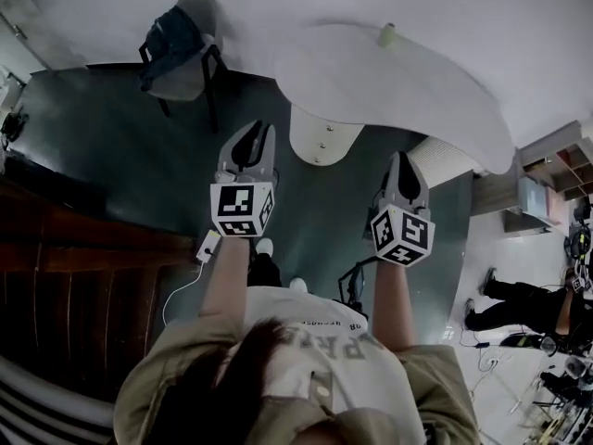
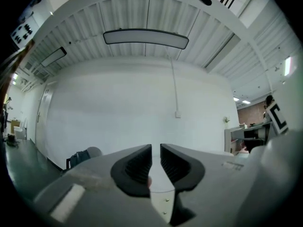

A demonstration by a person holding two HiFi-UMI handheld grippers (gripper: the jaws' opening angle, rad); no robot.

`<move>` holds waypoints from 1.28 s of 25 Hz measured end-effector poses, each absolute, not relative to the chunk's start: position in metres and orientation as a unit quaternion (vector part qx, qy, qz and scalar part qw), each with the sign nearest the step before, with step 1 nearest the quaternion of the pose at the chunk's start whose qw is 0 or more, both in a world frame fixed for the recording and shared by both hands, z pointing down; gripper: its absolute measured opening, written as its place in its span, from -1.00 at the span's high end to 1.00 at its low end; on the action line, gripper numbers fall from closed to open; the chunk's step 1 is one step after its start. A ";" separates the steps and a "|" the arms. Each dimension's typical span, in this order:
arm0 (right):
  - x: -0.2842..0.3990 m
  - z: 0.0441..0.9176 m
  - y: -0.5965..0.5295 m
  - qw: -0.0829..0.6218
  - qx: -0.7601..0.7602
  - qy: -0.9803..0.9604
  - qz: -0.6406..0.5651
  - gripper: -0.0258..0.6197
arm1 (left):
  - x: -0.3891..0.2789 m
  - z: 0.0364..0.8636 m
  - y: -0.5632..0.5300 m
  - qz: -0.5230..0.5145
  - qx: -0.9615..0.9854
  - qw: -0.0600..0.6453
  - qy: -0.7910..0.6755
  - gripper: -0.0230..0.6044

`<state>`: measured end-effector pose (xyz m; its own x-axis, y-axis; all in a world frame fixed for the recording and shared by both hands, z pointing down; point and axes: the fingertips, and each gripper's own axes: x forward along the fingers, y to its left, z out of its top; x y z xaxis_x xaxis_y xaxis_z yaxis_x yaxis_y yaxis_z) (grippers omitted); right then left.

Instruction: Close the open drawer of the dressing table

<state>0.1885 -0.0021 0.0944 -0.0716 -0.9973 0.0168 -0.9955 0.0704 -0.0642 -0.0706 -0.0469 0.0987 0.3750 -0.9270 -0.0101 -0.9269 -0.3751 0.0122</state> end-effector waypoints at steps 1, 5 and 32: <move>0.190 0.091 0.005 0.018 -0.680 0.733 -0.031 0.89 | -0.066 0.096 -0.041 -0.006 0.832 -0.003 -0.555 0.78; 0.195 0.081 0.026 0.029 -0.669 0.742 -0.035 0.90 | -0.049 0.089 -0.021 0.006 0.842 -0.024 -0.538 0.90; 0.193 0.036 0.071 0.030 -0.668 0.741 0.057 0.92 | -0.030 0.074 0.023 0.026 0.857 -0.064 -0.511 0.91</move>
<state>0.1930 0.0705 0.0364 -0.1047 -0.9870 -0.1216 -0.9940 0.1000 0.0441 -0.0297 0.0234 0.0740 0.4761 -0.8792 -0.0213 -0.8726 -0.4692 -0.1359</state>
